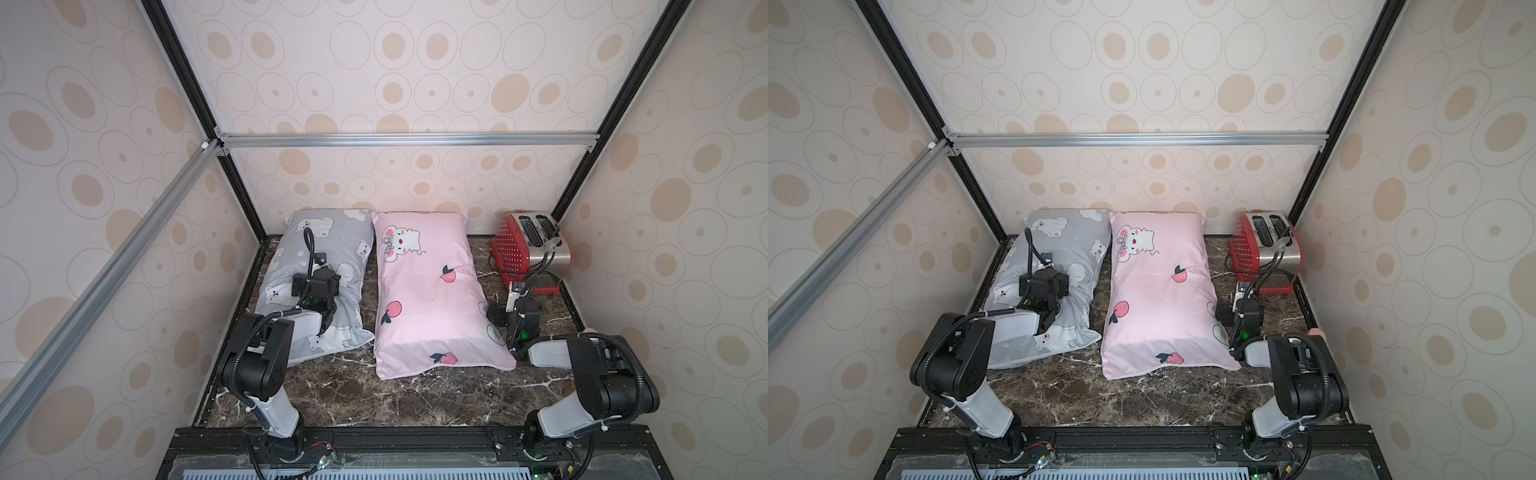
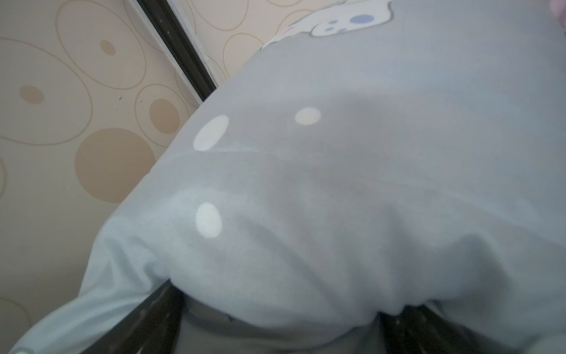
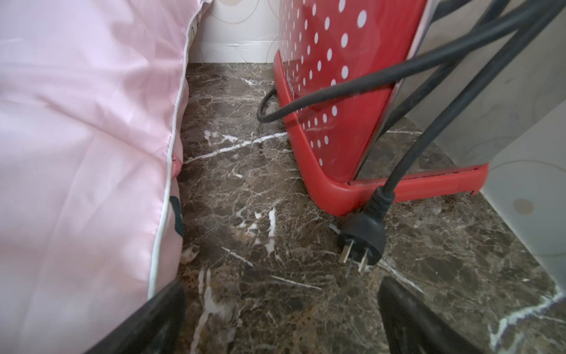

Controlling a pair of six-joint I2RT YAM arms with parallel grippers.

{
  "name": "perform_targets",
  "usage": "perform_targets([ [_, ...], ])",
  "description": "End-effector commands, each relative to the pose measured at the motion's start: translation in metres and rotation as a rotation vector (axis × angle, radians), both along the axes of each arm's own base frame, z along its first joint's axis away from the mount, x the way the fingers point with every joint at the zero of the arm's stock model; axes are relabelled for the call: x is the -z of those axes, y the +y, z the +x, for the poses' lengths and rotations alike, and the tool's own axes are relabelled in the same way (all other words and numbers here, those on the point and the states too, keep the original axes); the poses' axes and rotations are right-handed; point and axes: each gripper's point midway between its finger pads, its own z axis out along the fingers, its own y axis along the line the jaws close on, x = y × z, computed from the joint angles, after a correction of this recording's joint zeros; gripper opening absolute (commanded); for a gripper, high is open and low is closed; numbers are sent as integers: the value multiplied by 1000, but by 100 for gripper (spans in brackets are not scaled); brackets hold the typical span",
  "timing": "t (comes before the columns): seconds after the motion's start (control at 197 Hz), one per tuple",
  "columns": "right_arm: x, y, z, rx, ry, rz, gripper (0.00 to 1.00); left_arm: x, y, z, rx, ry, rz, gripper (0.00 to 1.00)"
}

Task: Zip up pillowcases
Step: Adjust the pillowcase at the center of the board.

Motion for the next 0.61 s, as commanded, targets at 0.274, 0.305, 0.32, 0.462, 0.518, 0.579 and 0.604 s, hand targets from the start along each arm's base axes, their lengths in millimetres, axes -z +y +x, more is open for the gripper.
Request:
perform_targets([
  [0.274,-9,-2,2,13,-35,-9,100,2,8,-4,48,-80,-56,99],
  [0.305,-9,-2,3,14,-37,-9,100,1,7,-8,59,-60,-57,99],
  [0.32,-9,-1,3,13,-37,-9,100,1,7,-11,59,-46,-58,99],
  [0.462,-8,-1,3,13,-33,-8,100,-18,9,-24,63,-128,-75,99],
  [0.518,-9,-1,3,12,-35,-9,100,-17,8,-21,67,-113,-71,99],
  [0.579,-9,-2,3,14,-36,-8,100,-34,2,-25,106,-129,-70,99],
  [0.604,-9,-1,3,12,-36,-8,100,-38,3,-30,101,-97,-75,99],
])
